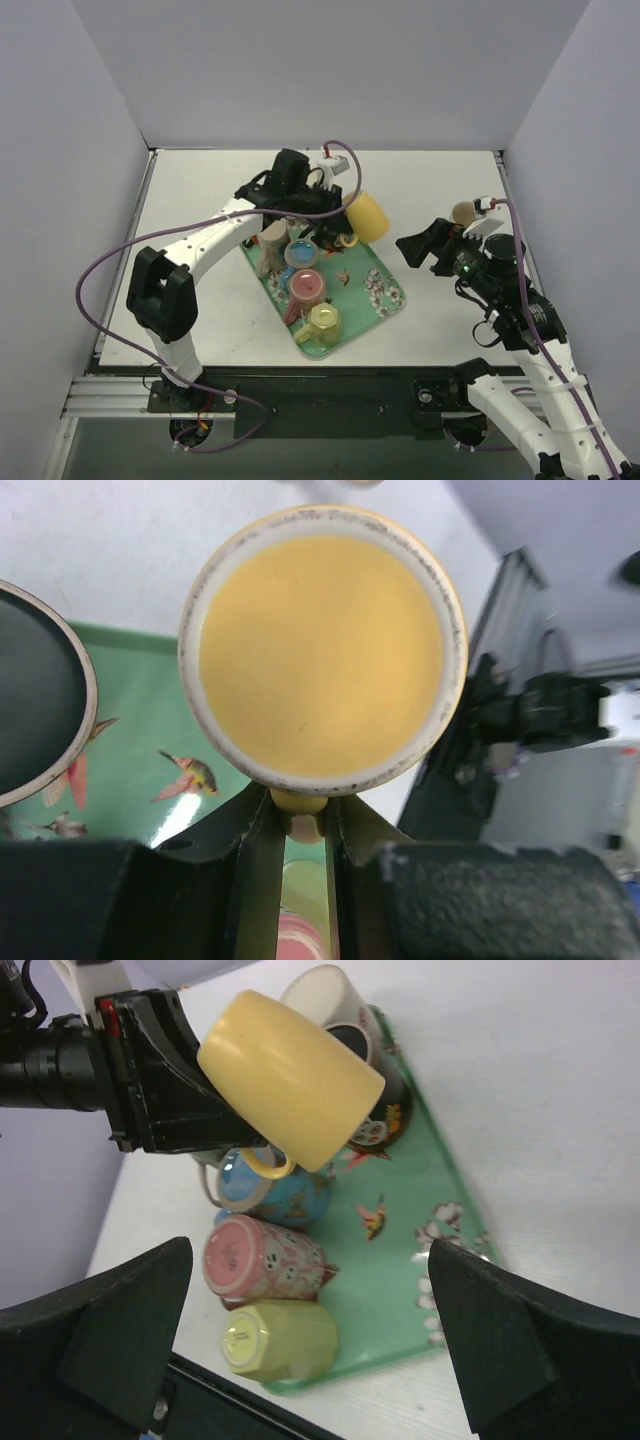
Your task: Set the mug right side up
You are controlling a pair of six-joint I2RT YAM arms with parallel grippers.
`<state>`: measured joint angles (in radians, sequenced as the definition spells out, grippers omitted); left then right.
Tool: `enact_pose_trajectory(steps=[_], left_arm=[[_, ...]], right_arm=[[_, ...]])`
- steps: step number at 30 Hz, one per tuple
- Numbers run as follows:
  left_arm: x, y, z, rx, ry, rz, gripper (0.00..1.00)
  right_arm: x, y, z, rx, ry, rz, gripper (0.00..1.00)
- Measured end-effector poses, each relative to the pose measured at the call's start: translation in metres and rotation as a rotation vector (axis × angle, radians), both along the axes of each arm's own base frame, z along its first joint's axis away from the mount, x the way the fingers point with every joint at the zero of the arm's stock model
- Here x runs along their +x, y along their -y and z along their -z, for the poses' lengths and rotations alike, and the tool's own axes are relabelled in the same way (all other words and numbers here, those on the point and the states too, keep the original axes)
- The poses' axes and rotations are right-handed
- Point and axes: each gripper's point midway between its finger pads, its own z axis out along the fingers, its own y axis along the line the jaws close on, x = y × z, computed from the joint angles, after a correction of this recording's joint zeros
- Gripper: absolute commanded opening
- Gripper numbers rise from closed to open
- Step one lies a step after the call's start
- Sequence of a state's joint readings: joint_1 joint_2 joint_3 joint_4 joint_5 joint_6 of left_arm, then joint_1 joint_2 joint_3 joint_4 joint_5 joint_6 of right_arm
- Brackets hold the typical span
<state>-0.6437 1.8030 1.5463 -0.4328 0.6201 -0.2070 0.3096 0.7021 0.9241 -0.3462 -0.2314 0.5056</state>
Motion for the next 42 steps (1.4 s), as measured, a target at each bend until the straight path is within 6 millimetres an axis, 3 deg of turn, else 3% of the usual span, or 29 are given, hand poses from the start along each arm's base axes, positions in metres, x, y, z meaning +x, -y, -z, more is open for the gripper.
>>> enact_pose_trajectory(steps=[3,8,12,17,18,22,23,24,25,26,28,31,36,39,42], left_arm=[[0.009,-0.011,-0.039,-0.146,-0.082,-0.040,0.00],[0.007,-0.013,-0.076,-0.326,-0.213,-0.039,0.00],[-0.017,-0.004,-0.082,-0.384,-0.321,0.026,0.00],[-0.047,-0.001,-0.081,-0.402,-0.412,0.090,0.00],[-0.051,-0.001,-0.083,-0.405,-0.418,0.100,0.00],[-0.058,-0.001,-0.094,-0.433,-0.391,0.114,0.00],[-0.057,0.000,-0.096,-0.439,-0.376,0.107,0.00],[-0.055,0.000,-0.097,-0.443,-0.370,0.095,0.00],[-0.054,0.001,-0.098,-0.448,-0.372,0.090,0.12],[-0.054,0.000,-0.099,-0.449,-0.390,0.083,0.47],[-0.055,-0.001,-0.100,-0.448,-0.407,0.086,0.82],[-0.051,-0.003,-0.095,-0.419,-0.336,0.094,0.85],[0.000,-0.023,-0.080,-0.257,-0.044,-0.076,0.89],[0.018,-0.043,-0.069,-0.135,0.106,-0.155,0.90],[0.025,-0.061,-0.063,-0.013,0.226,-0.185,0.90]], right_arm=[[0.003,-0.021,0.004,0.131,0.044,-0.025,0.96],[-0.001,-0.067,0.004,0.258,0.081,-0.117,0.89],[0.004,-0.092,-0.009,0.293,0.127,-0.166,0.84],[0.022,-0.090,-0.022,0.286,0.178,-0.107,0.77],[0.024,-0.090,-0.024,0.286,0.189,-0.098,0.73],[0.032,-0.093,-0.027,0.293,0.206,-0.092,0.20],[0.032,-0.097,-0.030,0.310,0.208,-0.107,0.15],[0.033,-0.103,-0.037,0.333,0.217,-0.123,0.02],[0.033,-0.108,-0.045,0.343,0.230,-0.143,0.00],[0.031,-0.112,-0.050,0.338,0.237,-0.168,0.00],[0.028,-0.115,-0.057,0.315,0.254,-0.199,0.00],[0.036,-0.102,-0.049,0.231,0.214,-0.132,0.00],[0.054,-0.059,-0.042,-0.034,0.110,0.014,0.00],[0.082,-0.032,-0.045,-0.133,0.051,0.095,0.00],[0.120,-0.009,-0.026,-0.237,-0.073,0.154,0.00]])
